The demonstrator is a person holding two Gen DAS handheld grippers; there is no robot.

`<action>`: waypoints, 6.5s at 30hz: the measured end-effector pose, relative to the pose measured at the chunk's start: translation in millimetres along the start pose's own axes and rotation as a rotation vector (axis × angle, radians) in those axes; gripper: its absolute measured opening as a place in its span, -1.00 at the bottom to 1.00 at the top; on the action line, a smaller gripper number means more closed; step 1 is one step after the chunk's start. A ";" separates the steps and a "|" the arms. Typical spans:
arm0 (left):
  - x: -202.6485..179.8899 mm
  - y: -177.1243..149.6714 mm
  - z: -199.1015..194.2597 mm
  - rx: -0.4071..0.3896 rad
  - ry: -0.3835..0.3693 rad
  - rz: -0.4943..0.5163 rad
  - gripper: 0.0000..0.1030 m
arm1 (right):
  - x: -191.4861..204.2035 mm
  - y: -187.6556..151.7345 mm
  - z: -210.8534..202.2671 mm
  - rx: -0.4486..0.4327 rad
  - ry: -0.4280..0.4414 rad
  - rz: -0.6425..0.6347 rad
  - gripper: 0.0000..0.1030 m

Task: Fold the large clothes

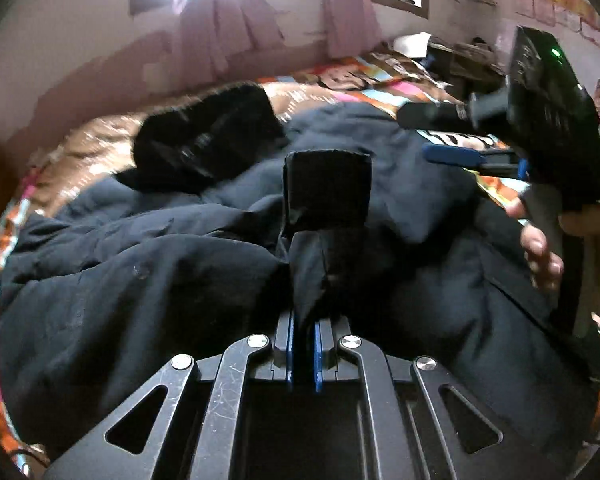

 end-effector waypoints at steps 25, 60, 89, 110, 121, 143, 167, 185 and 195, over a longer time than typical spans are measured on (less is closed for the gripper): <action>15.9 -28.9 -46.3 -0.087 -0.071 -0.042 0.19 | -9.1 -31.8 50.1 0.248 -0.030 0.153 -0.53; 155.9 -38.1 -48.7 -0.084 0.176 -0.310 0.47 | -10.6 24.7 -21.7 -0.062 -0.341 -0.108 0.12; 104.9 -40.9 43.8 0.164 0.158 -0.046 0.48 | -15.4 -38.9 61.5 0.212 -0.486 -0.517 0.11; 243.9 91.2 32.2 -0.023 0.255 -0.287 0.47 | 43.6 133.7 121.7 0.079 -0.291 -0.231 0.30; 272.8 96.4 105.2 0.035 0.171 -0.375 -0.78 | 33.2 165.7 217.7 0.135 -0.449 -0.242 -0.07; 253.0 35.8 74.0 0.119 0.026 -0.291 -0.96 | 7.2 104.7 149.3 0.230 -0.221 -0.280 -0.87; 267.6 84.2 46.2 -0.144 0.025 -0.431 -0.12 | 18.6 134.8 137.0 0.091 -0.110 -0.113 -0.34; 215.7 49.5 128.7 0.288 -0.177 -0.138 -0.99 | 26.5 80.6 229.4 0.587 -0.202 -0.248 -0.68; 194.6 27.8 152.0 0.359 -0.095 -0.103 -0.99 | 8.2 37.6 257.4 0.700 -0.313 -0.339 -0.75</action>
Point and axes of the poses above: each gripper's, at about its wrist camera, not at the fingertips, and z roughly the way its jaws point, x to its left, y to its top, the point moved 2 cm from there along z, roughly the way its jaws point, and after that the axes turned 13 degrees about z, right-handed, at the moved point
